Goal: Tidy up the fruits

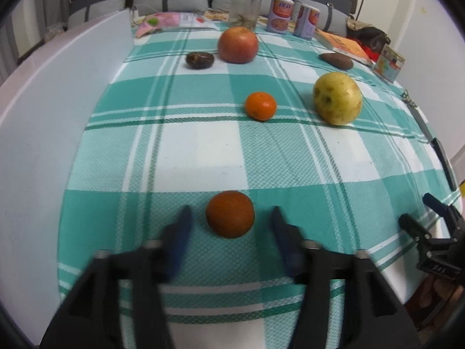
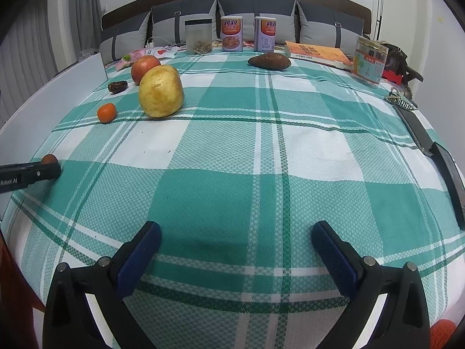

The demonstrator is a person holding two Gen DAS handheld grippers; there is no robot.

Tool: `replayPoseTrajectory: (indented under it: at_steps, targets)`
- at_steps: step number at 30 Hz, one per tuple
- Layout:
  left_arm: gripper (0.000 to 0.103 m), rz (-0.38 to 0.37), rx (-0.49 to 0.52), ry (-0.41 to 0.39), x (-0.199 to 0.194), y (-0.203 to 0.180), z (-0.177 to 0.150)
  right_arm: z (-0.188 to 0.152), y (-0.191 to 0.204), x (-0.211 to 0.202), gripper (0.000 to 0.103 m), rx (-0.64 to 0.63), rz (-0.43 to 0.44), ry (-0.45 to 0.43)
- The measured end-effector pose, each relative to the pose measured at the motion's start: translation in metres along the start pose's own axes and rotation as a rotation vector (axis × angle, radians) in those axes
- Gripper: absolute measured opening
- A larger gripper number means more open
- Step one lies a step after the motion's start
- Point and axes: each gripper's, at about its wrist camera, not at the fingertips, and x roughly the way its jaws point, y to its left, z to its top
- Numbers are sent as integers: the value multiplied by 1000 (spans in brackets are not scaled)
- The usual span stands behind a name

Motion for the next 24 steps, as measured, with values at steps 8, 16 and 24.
replayPoseTrajectory:
  at_steps: [8, 16, 24]
  targets:
    - [76, -30, -72, -31, -20, 24, -11, 68, 29, -5, 103, 9, 130, -31]
    - [76, -49, -109, -43, -32, 36, -23, 159, 90, 78, 91, -121, 114, 147]
    - [76, -89, -150, -71, -38, 49, -24, 145, 37, 74, 53, 259, 430, 282]
